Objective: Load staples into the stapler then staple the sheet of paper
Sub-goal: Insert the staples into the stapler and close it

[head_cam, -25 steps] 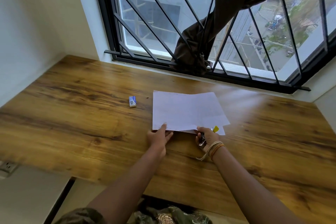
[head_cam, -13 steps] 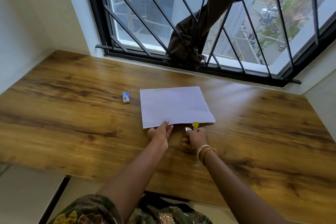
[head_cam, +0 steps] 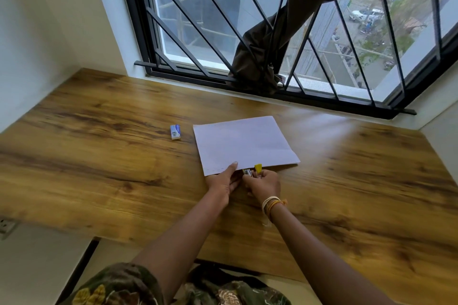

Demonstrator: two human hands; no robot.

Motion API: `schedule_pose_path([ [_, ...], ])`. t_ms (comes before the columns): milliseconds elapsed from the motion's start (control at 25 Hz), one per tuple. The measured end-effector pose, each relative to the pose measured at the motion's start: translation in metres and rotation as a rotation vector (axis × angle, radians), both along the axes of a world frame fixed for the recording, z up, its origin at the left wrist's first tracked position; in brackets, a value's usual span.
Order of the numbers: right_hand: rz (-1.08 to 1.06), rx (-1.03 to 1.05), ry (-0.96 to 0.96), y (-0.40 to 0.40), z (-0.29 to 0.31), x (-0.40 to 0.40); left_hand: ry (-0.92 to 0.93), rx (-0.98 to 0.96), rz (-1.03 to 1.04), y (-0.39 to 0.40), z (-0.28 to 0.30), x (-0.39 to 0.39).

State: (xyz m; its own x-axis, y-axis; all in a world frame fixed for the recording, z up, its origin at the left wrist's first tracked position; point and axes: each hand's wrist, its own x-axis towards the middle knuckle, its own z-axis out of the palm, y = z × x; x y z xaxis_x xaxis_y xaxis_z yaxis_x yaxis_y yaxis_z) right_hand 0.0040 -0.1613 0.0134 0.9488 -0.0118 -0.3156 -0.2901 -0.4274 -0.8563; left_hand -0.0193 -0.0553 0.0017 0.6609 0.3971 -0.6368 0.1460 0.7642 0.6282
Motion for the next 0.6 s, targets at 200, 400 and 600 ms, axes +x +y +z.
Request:
schedule_pose_path([
  [200,0.153,-0.167,-0.123,0.0064,0.0036,0.0005,0.075,0.018,-0.092,-0.0001,-0.0017,0.0025],
  [400,0.260,-0.288,-0.267,0.0046,0.0032,0.0031,0.106,0.044,-0.095,-0.0020,-0.0006,0.0051],
  [600,0.341,-0.352,-0.327,0.0073,0.0012,0.0042,0.112,0.054,-0.096,-0.0014,0.0003,0.0041],
])
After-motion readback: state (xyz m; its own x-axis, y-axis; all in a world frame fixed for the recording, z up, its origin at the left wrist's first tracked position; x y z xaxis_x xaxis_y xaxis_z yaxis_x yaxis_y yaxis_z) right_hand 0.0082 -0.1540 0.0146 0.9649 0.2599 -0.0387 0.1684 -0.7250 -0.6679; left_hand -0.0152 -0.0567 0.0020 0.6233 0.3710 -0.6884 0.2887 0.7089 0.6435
